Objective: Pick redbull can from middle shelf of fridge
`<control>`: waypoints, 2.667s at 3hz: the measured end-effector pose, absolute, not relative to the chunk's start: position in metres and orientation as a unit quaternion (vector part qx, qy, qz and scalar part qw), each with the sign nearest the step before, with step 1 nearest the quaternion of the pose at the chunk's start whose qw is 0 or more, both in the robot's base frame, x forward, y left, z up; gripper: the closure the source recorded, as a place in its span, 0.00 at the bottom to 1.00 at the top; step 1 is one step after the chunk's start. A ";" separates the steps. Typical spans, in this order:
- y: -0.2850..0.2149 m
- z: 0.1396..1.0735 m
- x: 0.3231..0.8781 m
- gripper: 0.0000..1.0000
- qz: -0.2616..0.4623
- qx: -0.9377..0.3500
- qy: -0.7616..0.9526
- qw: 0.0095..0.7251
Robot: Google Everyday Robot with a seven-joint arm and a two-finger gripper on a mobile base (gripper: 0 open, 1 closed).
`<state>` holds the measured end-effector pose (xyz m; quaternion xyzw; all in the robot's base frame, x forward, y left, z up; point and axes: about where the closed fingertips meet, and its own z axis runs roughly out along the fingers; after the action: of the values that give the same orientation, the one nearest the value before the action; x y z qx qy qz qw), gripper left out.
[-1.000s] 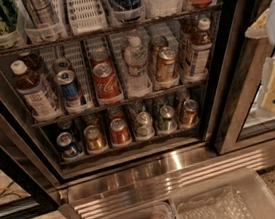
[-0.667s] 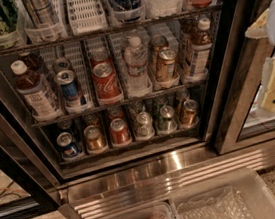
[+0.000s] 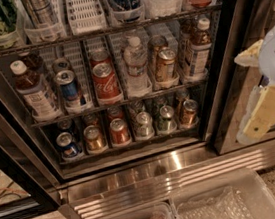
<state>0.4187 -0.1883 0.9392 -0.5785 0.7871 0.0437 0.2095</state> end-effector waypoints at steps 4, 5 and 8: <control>-0.112 0.919 0.410 0.00 0.134 -0.555 0.764 0.301; -0.095 0.909 0.414 0.00 0.174 -0.526 0.760 0.341; -0.037 0.891 0.434 0.00 0.204 -0.491 0.740 0.412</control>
Offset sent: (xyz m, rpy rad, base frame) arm -0.0119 0.1105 -0.0280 0.2950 -0.0348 0.0518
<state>0.4345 -0.0369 0.8909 -0.4915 0.7397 0.2045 0.4117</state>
